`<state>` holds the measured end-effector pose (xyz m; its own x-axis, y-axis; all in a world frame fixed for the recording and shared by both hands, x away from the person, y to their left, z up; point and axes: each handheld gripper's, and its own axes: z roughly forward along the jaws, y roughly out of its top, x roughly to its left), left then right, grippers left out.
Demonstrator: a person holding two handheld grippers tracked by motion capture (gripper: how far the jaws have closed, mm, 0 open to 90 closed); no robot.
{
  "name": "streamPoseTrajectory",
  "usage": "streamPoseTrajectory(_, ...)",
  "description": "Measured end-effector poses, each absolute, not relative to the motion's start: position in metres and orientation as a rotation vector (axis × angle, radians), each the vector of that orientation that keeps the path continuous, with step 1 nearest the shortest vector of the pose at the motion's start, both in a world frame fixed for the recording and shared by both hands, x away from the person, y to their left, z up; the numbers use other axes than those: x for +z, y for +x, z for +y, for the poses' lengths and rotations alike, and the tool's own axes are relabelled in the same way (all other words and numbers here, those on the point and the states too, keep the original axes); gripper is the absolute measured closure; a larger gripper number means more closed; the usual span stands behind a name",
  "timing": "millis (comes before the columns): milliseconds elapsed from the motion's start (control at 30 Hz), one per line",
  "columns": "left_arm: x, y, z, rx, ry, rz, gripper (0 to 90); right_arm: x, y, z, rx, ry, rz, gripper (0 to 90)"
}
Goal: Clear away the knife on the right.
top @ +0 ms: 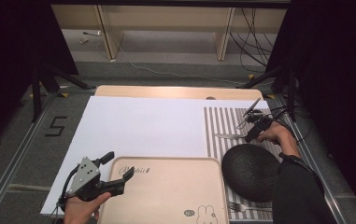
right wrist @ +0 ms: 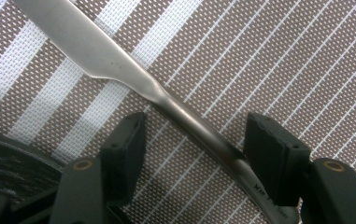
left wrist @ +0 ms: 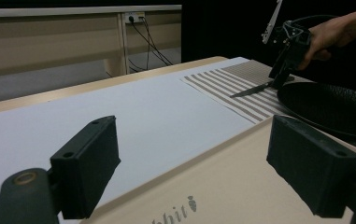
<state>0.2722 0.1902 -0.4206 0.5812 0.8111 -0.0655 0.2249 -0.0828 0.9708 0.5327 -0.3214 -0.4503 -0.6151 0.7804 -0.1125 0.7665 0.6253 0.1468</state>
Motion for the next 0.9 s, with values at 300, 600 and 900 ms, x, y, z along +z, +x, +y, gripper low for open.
streamPoseTrajectory(300, -0.4207, 0.2717, 0.1891, 0.607, 1.623, 0.881, 16.4, -0.4498, 0.5331, -0.3200, 0.118, 1.262, 2.706, 48.3)
streamPoseTrajectory(600, -0.4206, 0.2716, 0.1893, 0.609, 1.621, 0.883, 16.7, -0.4487, 0.5318, -0.3188, 0.141, 1.276, 2.740, 60.4)
streamPoseTrajectory(900, -0.4206, 0.2712, 0.1898, 0.613, 1.620, 0.882, 16.9, -0.4487, 0.5304, -0.3181, 0.165, 1.243, 2.773, 71.0)
